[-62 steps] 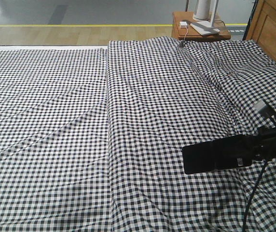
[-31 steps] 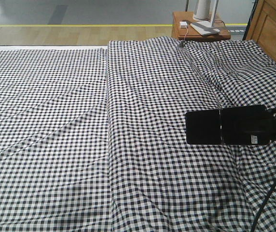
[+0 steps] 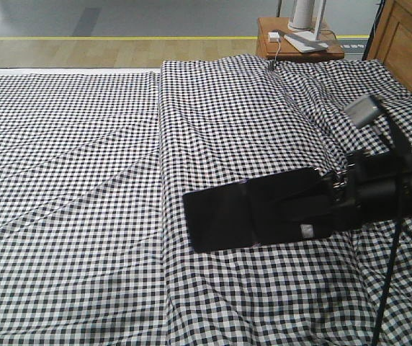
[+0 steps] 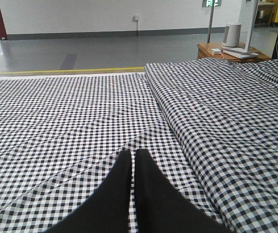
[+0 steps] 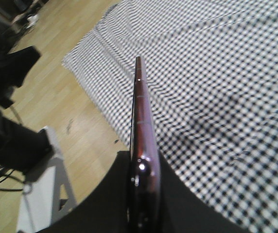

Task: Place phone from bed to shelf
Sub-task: 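Lift the phone with the right gripper and raise it off the bed, then hold the phone in the right gripper while turning away from the bed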

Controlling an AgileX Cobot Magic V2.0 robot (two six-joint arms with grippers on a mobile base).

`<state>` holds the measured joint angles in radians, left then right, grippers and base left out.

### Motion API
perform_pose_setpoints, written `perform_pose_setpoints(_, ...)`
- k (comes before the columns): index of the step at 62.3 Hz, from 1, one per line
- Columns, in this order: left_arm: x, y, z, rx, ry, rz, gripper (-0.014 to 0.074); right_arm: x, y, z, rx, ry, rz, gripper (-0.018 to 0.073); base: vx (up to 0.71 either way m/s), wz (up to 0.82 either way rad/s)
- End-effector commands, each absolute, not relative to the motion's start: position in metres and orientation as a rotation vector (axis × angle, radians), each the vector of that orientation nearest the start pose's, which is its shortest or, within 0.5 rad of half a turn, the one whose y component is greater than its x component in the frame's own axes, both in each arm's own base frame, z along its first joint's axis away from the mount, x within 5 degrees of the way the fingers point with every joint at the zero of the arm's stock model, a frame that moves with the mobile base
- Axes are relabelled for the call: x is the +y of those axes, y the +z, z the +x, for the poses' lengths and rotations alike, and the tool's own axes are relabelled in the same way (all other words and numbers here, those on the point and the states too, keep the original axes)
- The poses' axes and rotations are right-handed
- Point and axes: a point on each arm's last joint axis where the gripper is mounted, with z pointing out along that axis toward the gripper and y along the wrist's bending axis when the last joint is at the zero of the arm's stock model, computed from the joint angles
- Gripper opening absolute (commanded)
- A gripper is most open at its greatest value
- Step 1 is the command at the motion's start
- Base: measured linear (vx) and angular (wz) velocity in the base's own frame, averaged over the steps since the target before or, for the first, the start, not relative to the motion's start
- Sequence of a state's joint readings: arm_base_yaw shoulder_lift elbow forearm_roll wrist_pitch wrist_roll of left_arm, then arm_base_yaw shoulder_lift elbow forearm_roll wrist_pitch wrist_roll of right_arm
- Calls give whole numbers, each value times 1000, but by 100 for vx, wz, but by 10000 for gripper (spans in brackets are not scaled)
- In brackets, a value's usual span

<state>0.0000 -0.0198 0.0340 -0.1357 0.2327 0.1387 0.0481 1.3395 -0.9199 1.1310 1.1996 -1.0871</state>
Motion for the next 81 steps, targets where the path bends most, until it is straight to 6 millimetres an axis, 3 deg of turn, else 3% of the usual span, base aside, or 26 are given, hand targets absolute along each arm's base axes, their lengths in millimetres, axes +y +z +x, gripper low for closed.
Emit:
perform_pose_setpoints(1, -2, 188, 56, 1651, -28, 14, 1, 107, 322, 217, 2095, 1335, -872, -1, 0, 0)
perform_pose_setpoints(17, -2, 188, 56, 1651, -28, 14, 1, 146, 330, 197, 2001, 1514, -981, -1, 0, 0)
perform_pose_setpoints(29, -2, 188, 56, 1651, -28, 14, 1, 160, 338, 186, 1910, 1603, -1012, -1, 0, 0)
perform_pose_setpoints(53, -2, 188, 56, 1651, -28, 14, 1, 154, 360, 169, 1810, 1560, -1024, -1, 0, 0)
perform_pose_setpoints(81, -2, 188, 56, 1651, -28, 14, 1, 153, 361, 168, 1805, 1557, -1026, -1, 0, 0)
